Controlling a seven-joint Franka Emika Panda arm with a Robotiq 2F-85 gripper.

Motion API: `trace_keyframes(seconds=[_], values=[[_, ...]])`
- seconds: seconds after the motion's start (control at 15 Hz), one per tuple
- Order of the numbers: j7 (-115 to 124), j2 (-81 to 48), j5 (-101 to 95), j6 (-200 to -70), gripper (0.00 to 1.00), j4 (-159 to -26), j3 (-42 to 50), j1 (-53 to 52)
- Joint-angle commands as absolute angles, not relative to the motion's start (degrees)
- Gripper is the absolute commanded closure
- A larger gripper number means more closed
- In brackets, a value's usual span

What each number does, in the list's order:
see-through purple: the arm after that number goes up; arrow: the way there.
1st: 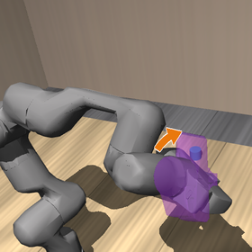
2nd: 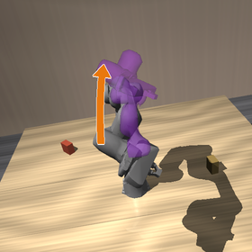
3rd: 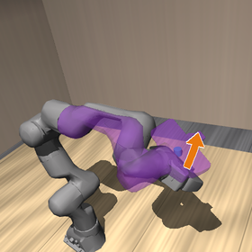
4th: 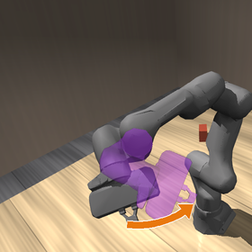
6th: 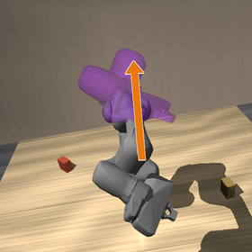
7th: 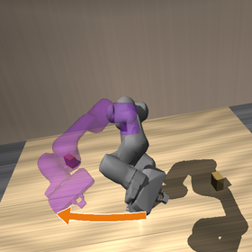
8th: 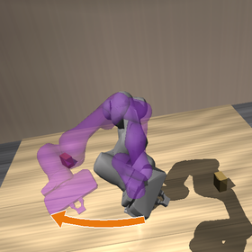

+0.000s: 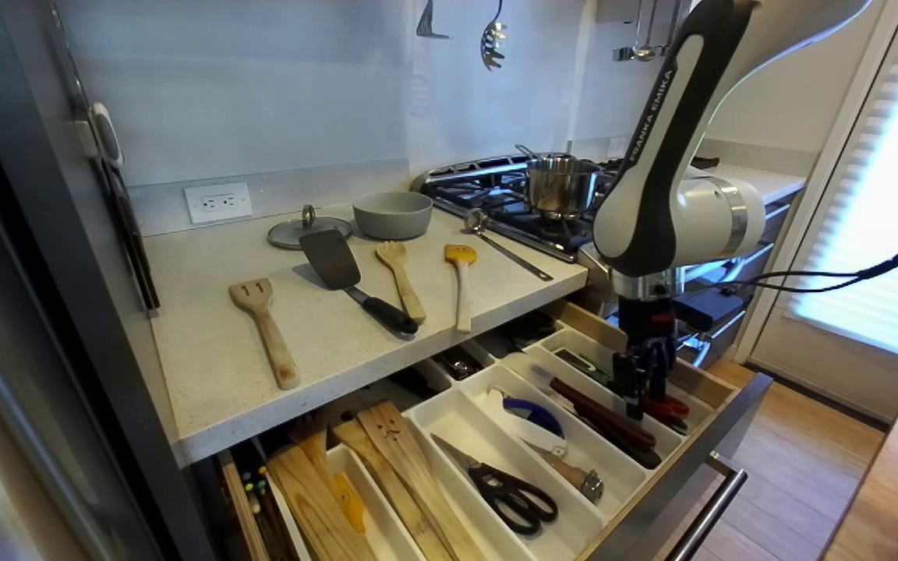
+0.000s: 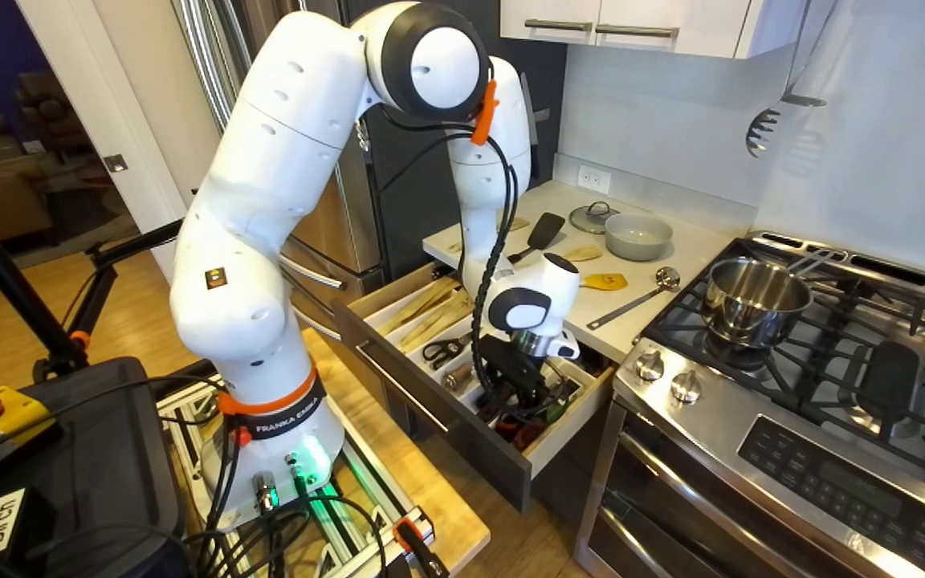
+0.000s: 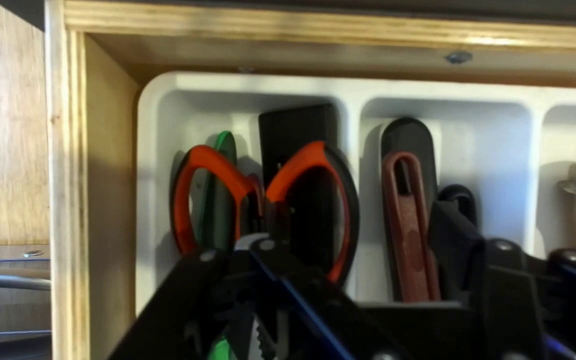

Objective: Remove the scissors from the open drawer and put it in the grey bowl

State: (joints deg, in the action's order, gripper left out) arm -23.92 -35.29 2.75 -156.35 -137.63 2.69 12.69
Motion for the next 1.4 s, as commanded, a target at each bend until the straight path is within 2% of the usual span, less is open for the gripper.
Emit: trace_keyframes(seconds=[0.0, 0.13, 0.27, 0.33, 0.4, 0.47, 0.6, 1.33], values=[[-22.55, -37.58, 0.44, -158.14, 0.53, -136.12, 1.79, 13.68], [-22.65, -37.47, -0.03, -158.27, 0.61, -135.97, 1.66, 13.69], [-22.47, -37.33, -0.58, -158.57, 0.55, -135.93, 1.72, 13.52], [-22.07, -37.85, -1.06, -158.45, 0.66, -135.46, 2.13, 13.11], [-21.92, -38.01, -1.39, -158.3, 0.66, -135.33, 2.22, 13.03], [-21.79, -38.56, -1.69, -157.85, 0.79, -134.92, 2.28, 12.94], [-21.41, -39.14, -2.23, -157.82, 0.98, -134.64, 2.55, 12.56], [-19.58, -27.37, 0.4, -159.88, 0.97, -142.45, -1.58, 14.86]])
